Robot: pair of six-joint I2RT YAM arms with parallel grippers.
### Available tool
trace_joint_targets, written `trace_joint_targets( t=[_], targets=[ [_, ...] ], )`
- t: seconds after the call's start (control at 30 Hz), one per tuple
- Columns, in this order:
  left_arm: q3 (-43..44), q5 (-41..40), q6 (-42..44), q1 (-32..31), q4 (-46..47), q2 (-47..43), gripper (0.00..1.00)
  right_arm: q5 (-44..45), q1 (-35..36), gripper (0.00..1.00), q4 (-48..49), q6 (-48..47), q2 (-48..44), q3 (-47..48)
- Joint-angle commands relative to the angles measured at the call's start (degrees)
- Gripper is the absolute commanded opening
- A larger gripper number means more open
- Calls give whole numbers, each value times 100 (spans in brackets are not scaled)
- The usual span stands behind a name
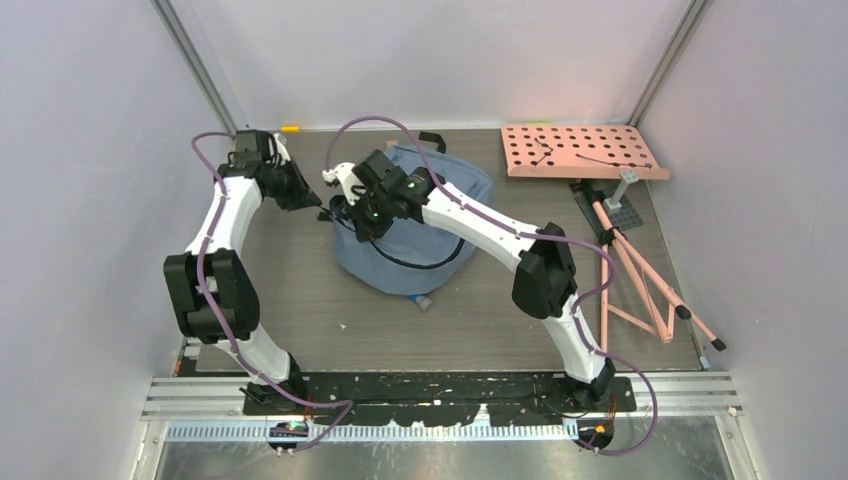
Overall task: Pack the student bag
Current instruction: Zip the student bag at the center of the board.
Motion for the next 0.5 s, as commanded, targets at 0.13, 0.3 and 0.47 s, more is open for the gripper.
trace_joint_targets(
  t=[0.13, 0.3, 0.47],
  targets=[
    [372, -1078, 19, 130, 818, 15, 0, -265, 119, 1, -1136, -401, -807, -201],
    [711, -843, 43, 0, 1005, 268, 0, -333, 119, 1, -1172, -500, -840, -193],
    [831, -498, 1, -73, 1173, 382, 0, -168, 60, 26, -1077, -348, -934, -209]
  ],
)
